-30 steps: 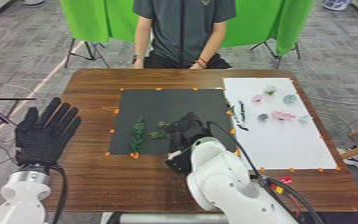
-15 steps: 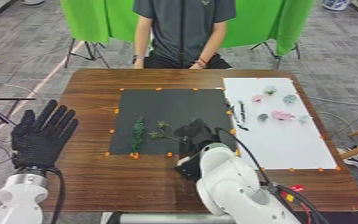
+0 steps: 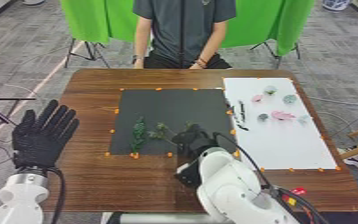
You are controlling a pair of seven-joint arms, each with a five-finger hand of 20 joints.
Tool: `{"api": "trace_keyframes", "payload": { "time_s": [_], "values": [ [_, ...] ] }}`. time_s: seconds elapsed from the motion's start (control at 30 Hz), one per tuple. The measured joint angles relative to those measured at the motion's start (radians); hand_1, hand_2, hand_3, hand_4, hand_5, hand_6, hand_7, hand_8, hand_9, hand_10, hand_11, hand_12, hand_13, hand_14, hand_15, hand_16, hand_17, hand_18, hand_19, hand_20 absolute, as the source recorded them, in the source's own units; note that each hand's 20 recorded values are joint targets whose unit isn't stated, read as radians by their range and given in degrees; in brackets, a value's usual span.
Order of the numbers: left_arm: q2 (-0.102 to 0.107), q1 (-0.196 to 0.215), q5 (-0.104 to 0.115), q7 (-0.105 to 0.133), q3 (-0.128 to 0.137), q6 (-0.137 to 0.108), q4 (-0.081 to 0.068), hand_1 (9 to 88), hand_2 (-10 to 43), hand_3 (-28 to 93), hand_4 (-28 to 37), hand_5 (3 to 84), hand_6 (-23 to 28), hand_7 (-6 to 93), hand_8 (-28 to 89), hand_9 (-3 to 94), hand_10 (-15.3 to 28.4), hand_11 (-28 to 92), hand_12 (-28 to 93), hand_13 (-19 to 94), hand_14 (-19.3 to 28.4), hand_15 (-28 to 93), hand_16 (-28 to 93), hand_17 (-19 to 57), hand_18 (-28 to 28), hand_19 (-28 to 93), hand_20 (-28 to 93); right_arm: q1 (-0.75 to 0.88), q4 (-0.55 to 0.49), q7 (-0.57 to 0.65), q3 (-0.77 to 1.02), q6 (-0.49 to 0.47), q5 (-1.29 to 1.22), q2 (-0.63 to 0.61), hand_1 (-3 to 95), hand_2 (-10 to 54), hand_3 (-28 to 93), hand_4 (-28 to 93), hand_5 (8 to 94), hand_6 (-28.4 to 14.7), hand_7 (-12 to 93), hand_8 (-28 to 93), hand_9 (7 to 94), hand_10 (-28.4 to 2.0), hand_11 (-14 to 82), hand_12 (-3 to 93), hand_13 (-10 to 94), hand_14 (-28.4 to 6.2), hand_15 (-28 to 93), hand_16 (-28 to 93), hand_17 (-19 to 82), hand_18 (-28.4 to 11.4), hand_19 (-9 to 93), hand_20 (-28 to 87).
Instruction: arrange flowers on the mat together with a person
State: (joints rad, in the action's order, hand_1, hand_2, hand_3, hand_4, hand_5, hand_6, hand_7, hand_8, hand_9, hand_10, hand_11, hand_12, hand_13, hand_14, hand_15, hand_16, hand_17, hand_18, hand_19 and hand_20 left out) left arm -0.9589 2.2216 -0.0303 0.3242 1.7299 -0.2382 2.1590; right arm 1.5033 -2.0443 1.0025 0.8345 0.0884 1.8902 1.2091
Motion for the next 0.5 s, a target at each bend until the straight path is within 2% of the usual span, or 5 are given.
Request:
{"api": "trace_keyframes", "payload": {
  "time_s": [0.5],
  "values": [
    [0.009,-0.008,0.001,-0.004,-0.005,-0.001,-0.001,26.4,13.9,72,-28.3,43.7,7.8,8.7,-9,37.2,13.9,17,6,29,12.4,20,-7,-1.6,10.2,23,9,0.014,-0.021,-0.001,-0.023,-0.022,-0.022,0.015,28.0,8.3,75,-17,59.9,-17.0,5,-11,76.3,-18.8,50.0,37.0,65,-21.8,77,46,34,-28.4,92,21]
  ]
}}
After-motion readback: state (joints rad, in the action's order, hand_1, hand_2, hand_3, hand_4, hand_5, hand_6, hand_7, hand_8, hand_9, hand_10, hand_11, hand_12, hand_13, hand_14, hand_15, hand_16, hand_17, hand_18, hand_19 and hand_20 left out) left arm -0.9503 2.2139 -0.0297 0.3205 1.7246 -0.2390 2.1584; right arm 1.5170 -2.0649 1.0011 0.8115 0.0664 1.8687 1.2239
